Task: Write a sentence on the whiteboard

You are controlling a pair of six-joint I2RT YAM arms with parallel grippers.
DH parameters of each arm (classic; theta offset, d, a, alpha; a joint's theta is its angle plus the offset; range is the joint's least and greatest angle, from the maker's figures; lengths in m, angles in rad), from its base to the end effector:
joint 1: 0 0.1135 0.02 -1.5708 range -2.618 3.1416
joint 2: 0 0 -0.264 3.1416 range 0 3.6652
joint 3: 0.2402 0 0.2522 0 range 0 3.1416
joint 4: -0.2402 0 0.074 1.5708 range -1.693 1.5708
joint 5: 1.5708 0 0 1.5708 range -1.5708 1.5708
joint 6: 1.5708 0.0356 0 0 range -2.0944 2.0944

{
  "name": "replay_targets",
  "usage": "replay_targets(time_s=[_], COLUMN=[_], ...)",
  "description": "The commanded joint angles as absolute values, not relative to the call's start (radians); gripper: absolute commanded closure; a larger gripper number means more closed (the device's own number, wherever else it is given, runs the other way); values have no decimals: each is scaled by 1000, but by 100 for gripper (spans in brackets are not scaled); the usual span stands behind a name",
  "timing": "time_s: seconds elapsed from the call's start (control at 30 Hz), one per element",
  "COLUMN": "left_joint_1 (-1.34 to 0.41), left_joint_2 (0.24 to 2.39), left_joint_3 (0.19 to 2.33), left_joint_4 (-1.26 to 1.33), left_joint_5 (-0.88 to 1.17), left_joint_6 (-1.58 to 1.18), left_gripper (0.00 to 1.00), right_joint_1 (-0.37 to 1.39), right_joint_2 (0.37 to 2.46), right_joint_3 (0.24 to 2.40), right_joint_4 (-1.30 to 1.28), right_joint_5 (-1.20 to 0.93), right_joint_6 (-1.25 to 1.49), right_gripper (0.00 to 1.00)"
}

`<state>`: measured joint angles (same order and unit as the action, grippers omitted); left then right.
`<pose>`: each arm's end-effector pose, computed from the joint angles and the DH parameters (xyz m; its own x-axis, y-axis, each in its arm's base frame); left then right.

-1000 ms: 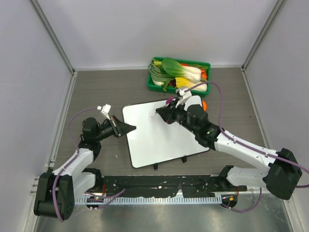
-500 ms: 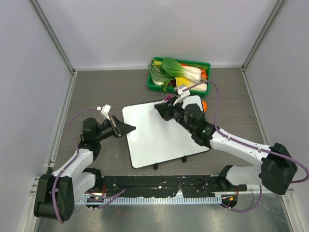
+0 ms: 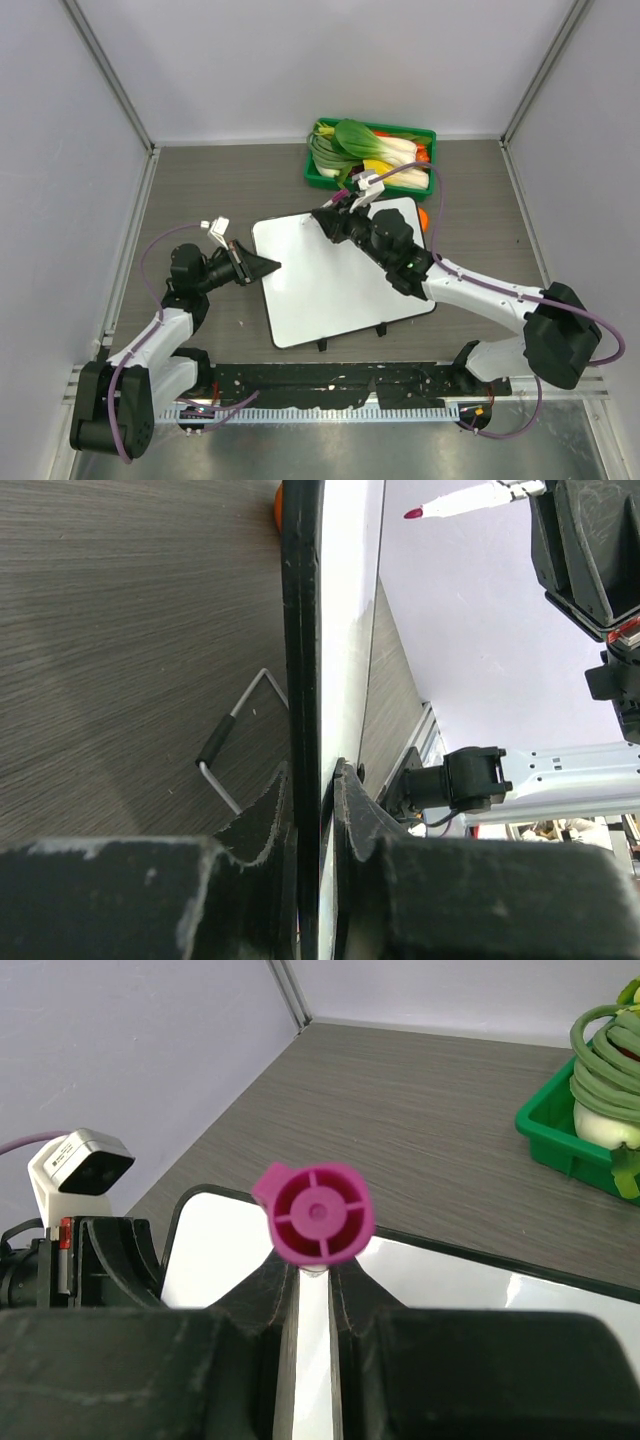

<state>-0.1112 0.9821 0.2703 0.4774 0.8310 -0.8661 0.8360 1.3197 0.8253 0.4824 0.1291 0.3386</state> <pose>0.1893 -0.0476 0.1957 -0.7504 -0.4330 -0.4994 0.3351 0.4020 -0.8521 0.2098 0.2253 0.3045 -0.2233 0.2442 -0.9437 -0.6099 0.7202 0.3307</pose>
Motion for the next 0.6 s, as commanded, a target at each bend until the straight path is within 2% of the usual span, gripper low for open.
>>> replay_targets(time_s=[0.0, 0.57], left_joint_1=[-98, -107], left_joint_2=[997, 996], left_joint_3=[244, 244], left_joint_4=[374, 380], left_joint_5=[657, 658], left_joint_6=[-666, -663], left_gripper=[100, 100], right_joint_1=[842, 847], right_joint_2=[1344, 1390], right_joint_3=[877, 862], right_joint_4=[557, 546], right_joint_5=[143, 150], right_joint_6=[322, 334], right_gripper=[99, 99])
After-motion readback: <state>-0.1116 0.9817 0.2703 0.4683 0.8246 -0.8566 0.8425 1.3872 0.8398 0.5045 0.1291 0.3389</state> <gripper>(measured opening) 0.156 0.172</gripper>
